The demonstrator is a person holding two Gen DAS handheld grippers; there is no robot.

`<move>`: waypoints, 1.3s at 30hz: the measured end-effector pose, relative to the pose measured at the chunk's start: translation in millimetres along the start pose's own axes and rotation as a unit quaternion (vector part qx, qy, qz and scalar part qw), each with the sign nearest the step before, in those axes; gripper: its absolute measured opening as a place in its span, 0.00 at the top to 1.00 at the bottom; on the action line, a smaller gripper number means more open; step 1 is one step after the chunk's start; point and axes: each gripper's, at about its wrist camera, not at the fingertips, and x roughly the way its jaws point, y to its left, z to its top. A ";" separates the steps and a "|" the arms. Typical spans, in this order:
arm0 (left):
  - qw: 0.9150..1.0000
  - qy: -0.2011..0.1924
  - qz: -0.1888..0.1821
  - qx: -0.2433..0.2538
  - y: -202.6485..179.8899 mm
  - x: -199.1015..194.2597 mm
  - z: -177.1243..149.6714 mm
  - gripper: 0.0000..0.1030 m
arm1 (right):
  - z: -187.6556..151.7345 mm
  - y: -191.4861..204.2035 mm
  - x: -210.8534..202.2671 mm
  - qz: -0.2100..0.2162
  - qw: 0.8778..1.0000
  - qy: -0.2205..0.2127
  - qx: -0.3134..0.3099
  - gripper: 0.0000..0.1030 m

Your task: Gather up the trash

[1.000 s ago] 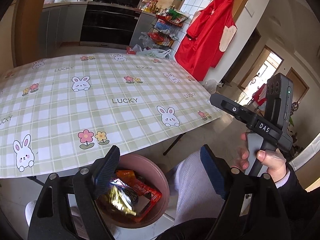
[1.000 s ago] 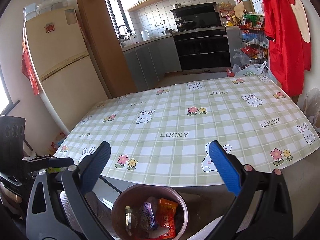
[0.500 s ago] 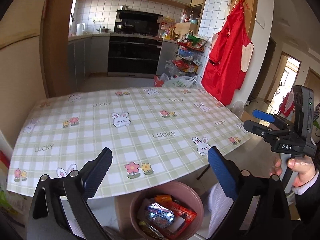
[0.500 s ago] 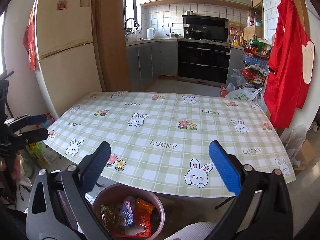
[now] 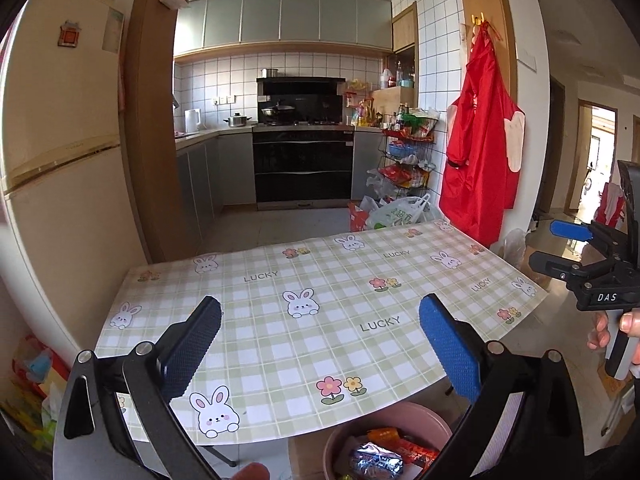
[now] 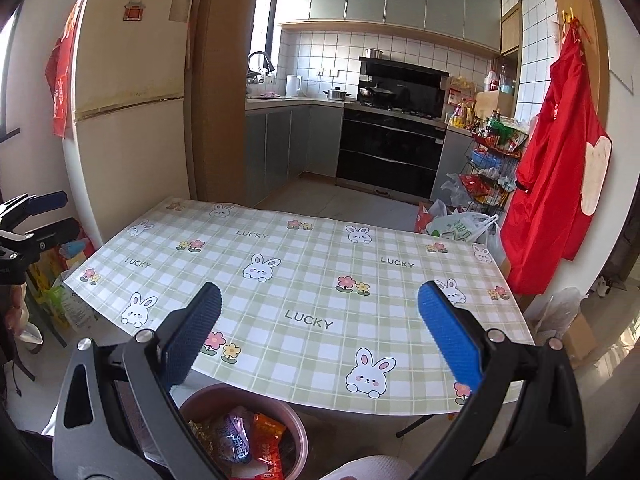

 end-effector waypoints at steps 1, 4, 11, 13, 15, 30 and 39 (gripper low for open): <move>1.000 -0.001 0.002 0.000 0.5 -1.3 0.7 0.06 | 0.7 1.0 -1.6 -0.002 1.000 0.000 -0.001 0.06; 1.000 -0.005 0.006 0.003 0.8 -6.2 1.7 0.06 | 1.6 2.7 -5.2 -0.006 1.000 -0.002 -0.001 0.06; 1.000 -0.014 0.007 0.007 -1.0 -14.5 4.2 0.06 | 3.3 4.0 -9.3 -0.012 1.000 -0.003 0.002 0.06; 1.000 -0.015 0.006 0.007 -1.7 -15.2 5.3 0.06 | 2.7 3.7 -9.9 -0.013 1.000 -0.003 0.002 0.06; 1.000 -0.016 0.006 0.008 -2.6 -15.3 6.1 0.06 | 2.4 3.6 -10.9 -0.014 1.000 -0.003 0.003 0.06; 1.000 -0.016 0.010 0.013 -4.2 -17.0 8.4 0.06 | 1.2 1.2 -9.7 -0.020 1.000 0.000 0.014 0.06; 1.000 -0.017 0.007 0.018 -5.4 -15.9 9.8 0.06 | 1.6 -1.2 -9.4 -0.021 1.000 0.003 0.020 0.06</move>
